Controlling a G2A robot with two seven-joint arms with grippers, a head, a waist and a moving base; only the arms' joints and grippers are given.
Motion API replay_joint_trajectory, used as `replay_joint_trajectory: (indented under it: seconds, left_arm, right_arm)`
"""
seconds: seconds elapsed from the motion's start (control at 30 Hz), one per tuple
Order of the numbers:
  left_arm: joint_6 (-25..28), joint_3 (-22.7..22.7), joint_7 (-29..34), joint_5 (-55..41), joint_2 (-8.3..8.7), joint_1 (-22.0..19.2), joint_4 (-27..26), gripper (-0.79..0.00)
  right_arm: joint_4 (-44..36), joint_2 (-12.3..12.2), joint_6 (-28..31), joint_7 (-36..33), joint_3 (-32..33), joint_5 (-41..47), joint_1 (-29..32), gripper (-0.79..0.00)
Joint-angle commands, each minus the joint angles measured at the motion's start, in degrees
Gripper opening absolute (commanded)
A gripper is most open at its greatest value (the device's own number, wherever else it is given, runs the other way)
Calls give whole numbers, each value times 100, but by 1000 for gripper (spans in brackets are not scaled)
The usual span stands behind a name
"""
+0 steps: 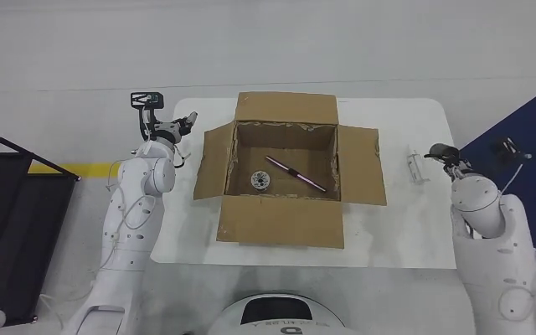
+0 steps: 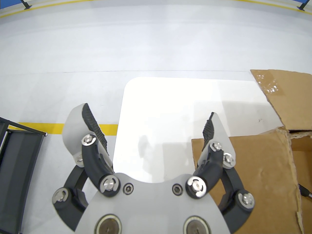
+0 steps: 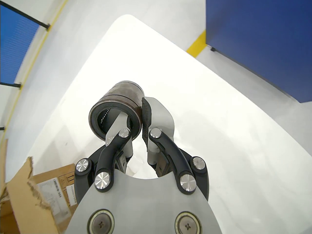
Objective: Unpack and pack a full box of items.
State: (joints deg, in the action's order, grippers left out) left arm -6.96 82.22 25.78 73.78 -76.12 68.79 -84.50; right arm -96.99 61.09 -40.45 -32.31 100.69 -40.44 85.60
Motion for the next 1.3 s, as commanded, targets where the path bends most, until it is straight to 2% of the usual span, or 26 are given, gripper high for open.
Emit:
replay_joint_trajectory:
  seconds: [0.0,0.2,0.43,0.73,1.27]
  left_arm:
    - [0,2,0,-1,0,0,0,0]
    - [0,2,0,-1,0,0,0,0]
    - [0,2,0,-1,0,0,0,0]
    - [0,2,0,-1,0,0,0,0]
    - [0,2,0,-1,0,0,0,0]
  right_arm:
    - [147,-56,-264,-546,-73,-522,-237,-785]
    - [806,-181,-399,-1780,-278,-1436,-922,-785]
    - [1595,-245,-193,-2577,-648,-2279,-1547,-785]
    - [2021,-222,64,-3032,-1000,-2714,-1867,-785]
    - [2744,-193,678,-3463,-1005,-2561,-2354,-770]
